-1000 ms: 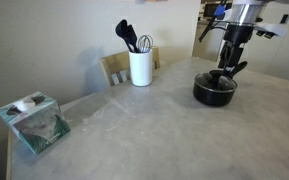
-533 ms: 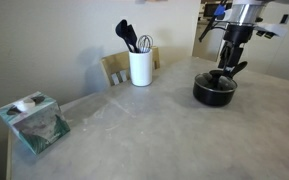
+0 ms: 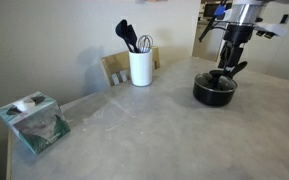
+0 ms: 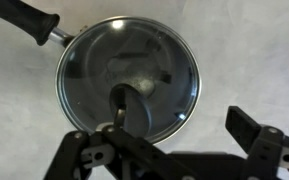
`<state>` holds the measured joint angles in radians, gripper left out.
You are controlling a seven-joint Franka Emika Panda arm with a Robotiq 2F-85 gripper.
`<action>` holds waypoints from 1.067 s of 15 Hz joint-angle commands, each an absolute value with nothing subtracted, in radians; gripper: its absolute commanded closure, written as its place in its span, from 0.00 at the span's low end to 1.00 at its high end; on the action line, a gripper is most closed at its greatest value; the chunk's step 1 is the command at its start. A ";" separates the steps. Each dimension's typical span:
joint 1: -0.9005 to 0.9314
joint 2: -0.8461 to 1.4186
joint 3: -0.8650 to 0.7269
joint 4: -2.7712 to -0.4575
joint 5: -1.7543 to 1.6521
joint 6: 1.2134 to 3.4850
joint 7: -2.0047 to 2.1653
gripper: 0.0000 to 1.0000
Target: Remove the lid from the pot
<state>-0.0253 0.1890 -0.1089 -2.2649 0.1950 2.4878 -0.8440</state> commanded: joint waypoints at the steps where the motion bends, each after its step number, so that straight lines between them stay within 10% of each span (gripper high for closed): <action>1: -0.066 0.187 -0.068 -2.264 0.181 2.487 -0.833 0.00; 16: -0.066 0.187 -0.068 -2.264 0.181 2.487 -0.833 0.00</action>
